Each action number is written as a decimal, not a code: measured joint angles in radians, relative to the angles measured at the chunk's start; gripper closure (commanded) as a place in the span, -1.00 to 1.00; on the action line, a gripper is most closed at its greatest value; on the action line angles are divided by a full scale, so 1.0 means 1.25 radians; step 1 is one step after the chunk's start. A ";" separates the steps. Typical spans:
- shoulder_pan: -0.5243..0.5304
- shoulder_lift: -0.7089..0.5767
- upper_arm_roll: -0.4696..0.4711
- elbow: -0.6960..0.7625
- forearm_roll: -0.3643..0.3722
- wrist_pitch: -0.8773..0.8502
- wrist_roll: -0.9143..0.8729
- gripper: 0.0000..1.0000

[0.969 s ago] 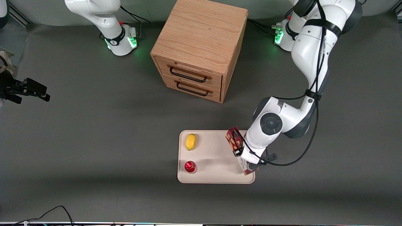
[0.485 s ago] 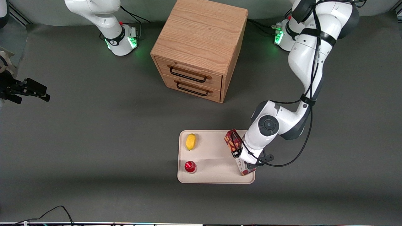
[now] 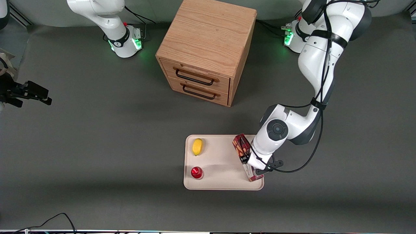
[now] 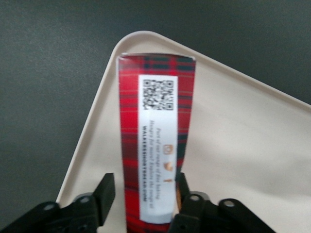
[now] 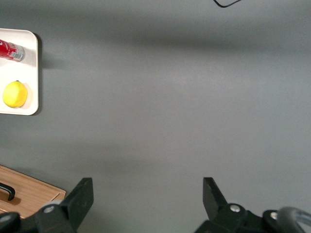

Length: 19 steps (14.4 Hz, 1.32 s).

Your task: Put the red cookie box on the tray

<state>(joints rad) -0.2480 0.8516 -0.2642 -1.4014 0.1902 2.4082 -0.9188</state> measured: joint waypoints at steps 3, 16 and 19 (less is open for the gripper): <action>0.001 -0.001 -0.001 0.013 0.000 -0.032 0.000 -1.00; 0.038 -0.207 -0.002 0.224 -0.095 -0.750 0.271 -1.00; 0.071 -0.327 0.109 0.103 -0.104 -0.757 0.486 -1.00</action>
<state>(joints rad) -0.1589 0.4431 -0.1275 -1.2730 0.0599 1.4617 -0.3113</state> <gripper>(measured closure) 0.000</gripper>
